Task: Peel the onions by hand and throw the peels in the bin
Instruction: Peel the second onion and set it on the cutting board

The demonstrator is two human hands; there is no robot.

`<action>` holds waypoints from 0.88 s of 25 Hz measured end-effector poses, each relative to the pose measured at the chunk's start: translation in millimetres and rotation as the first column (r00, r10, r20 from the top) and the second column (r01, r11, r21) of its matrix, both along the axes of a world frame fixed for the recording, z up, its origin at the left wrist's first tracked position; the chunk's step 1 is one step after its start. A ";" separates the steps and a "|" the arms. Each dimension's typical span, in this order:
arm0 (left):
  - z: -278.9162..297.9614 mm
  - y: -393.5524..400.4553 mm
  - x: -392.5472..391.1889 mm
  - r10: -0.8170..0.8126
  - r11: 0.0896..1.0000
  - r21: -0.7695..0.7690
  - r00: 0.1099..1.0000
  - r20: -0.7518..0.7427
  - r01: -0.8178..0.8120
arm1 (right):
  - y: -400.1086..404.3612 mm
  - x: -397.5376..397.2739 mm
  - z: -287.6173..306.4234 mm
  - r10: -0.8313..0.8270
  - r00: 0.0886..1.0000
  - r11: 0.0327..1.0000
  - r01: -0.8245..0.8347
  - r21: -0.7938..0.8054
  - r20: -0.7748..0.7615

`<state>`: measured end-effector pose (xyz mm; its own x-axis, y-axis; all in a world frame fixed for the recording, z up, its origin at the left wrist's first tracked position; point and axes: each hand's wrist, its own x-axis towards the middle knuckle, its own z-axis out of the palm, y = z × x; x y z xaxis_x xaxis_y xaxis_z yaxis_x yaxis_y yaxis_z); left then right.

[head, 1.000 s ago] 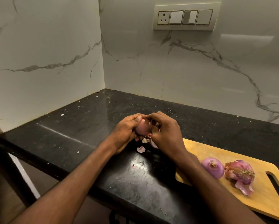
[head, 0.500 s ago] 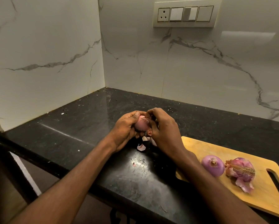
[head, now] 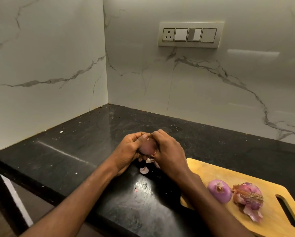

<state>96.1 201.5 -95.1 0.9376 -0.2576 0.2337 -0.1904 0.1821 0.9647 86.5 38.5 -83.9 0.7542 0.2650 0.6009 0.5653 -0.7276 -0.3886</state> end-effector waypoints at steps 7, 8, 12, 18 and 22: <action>-0.7 1.4 3.0 0.049 0.987 -0.148 0.996 -0.079 -0.060 | -4.4 -4.5 0.1 -0.023 1.000 0.976 0.021 0.218 0.005; -0.3 2.6 2.7 0.038 0.989 -0.143 0.996 -0.076 -0.049 | -7.2 -3.7 1.0 -0.041 0.999 0.969 0.037 0.244 0.013; 3.4 5.5 -0.1 -0.006 0.991 -0.134 0.999 -0.053 -0.001 | -7.9 -3.2 1.2 -0.065 0.998 0.977 0.065 0.202 -0.009; 2.4 7.2 1.2 -0.034 0.994 -0.103 0.998 -0.050 0.029 | -7.4 -2.4 0.5 0.004 1.000 0.976 -0.008 0.218 0.018; 2.9 6.9 0.5 -0.050 0.995 -0.082 0.998 -0.036 0.047 | -9.2 -6.4 4.6 0.020 0.998 0.989 -0.028 0.148 0.056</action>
